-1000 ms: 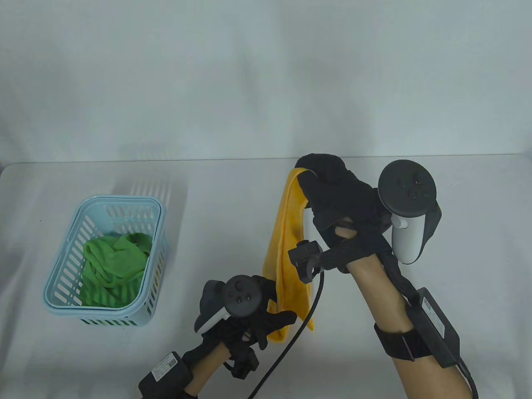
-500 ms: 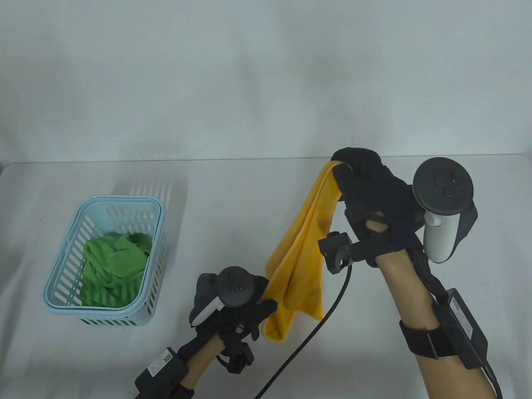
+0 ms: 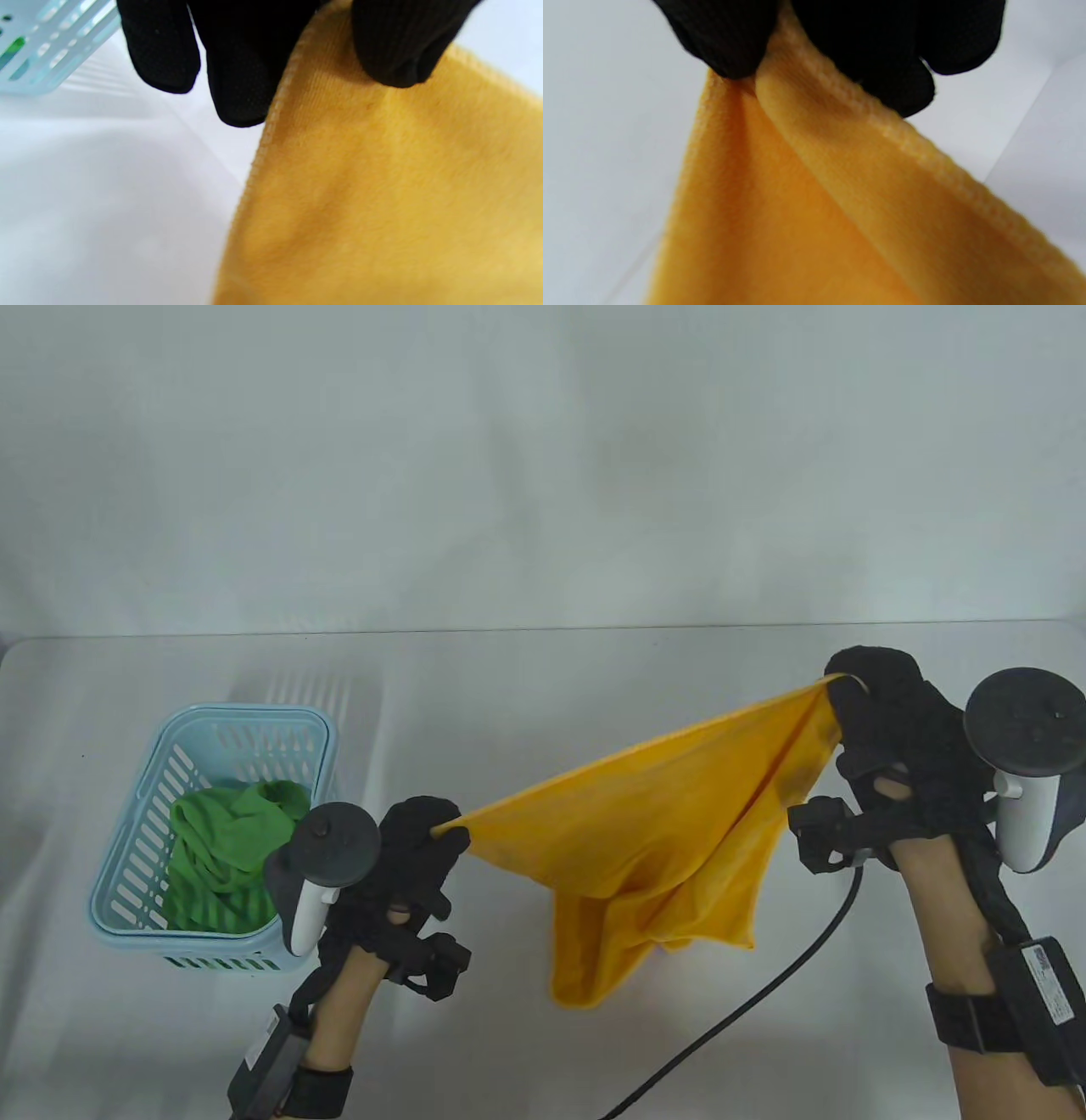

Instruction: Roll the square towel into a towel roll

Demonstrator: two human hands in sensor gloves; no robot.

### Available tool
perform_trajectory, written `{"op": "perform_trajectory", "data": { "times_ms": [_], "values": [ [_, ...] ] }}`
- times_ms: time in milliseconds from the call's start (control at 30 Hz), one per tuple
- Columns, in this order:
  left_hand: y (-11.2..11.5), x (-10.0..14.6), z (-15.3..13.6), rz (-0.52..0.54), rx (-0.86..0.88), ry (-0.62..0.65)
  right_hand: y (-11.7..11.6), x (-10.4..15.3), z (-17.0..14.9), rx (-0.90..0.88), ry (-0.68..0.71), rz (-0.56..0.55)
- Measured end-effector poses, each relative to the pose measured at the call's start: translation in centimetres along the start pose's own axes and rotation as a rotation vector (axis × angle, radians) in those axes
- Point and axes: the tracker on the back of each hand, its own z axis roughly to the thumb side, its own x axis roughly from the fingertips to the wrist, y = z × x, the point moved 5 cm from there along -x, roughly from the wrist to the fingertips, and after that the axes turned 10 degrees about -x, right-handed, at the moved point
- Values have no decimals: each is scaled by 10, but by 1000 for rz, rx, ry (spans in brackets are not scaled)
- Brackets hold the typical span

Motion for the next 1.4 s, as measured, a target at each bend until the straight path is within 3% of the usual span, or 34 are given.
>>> {"op": "perform_trajectory", "data": {
  "times_ms": [267, 467, 800, 967, 1067, 1167, 1300, 1400],
  "values": [
    [-62, -4, 23, 61, 82, 60, 10, -3, -18, 142, -8, 15],
    [-107, -7, 55, 62, 89, 128, 15, -2, -9, 55, -2, 49],
    [-154, 14, 85, 50, 62, 247, 36, 23, 10, -105, 71, 95],
    [-173, 9, 94, 39, 79, 265, 43, 27, 27, -155, 101, 90],
    [-176, -2, 94, 40, 70, 239, 40, 19, 34, -141, 104, 72],
    [-164, -26, 81, 5, 56, 157, 19, -3, 25, -99, 35, 66],
    [-133, -67, 43, -62, 8, -21, -28, -39, -15, 80, -99, 46],
    [-120, -84, 24, -73, -24, -121, -56, -54, -37, 162, -163, 23]
  ]
}}
